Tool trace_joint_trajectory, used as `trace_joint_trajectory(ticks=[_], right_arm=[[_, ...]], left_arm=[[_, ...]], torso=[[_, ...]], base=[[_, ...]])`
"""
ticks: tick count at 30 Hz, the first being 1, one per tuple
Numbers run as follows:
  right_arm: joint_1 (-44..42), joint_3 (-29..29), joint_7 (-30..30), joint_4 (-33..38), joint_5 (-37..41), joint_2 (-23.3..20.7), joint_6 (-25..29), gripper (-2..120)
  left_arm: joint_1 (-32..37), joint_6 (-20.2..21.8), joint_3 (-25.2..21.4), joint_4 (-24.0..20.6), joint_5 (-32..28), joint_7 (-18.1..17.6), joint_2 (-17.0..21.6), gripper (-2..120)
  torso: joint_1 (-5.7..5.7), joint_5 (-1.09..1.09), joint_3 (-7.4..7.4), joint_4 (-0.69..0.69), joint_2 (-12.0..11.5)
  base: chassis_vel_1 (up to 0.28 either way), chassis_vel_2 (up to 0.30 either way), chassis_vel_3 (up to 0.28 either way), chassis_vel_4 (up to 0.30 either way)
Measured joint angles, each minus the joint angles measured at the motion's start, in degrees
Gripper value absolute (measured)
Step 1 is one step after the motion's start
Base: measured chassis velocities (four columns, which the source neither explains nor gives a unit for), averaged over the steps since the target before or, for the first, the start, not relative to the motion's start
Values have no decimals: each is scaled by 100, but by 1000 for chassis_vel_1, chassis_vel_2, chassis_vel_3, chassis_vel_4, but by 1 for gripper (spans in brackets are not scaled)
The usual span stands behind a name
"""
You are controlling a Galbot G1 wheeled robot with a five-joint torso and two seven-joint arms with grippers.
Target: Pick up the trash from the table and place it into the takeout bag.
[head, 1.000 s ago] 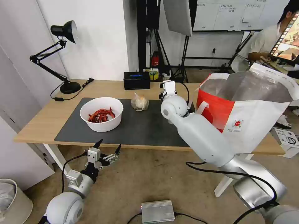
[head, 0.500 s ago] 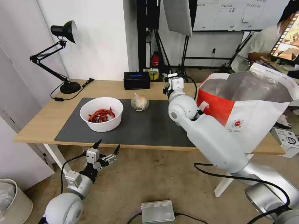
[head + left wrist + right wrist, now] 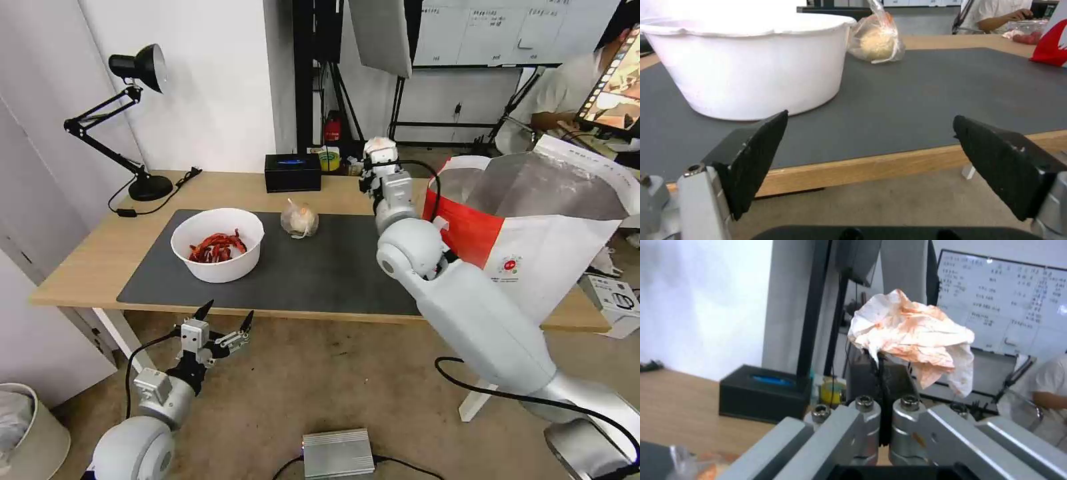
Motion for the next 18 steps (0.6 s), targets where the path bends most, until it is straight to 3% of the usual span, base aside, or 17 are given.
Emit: trace_joint_trajectory(ticks=[8, 18], right_arm=[[-233, 189, -5, 379, 28, -158, 22, 0], [-810, 846, 64, 1340, 176, -774, -224, 0]], left_arm=[[5, 0, 2, -26, 29, 0, -21, 100], [18, 4, -6, -61, 54, -4, -25, 100]], torso=[[0, 0, 0, 0, 0], [0, 0, 0, 0, 0]], base=[[0, 0, 0, 0], [0, 0, 0, 0]])
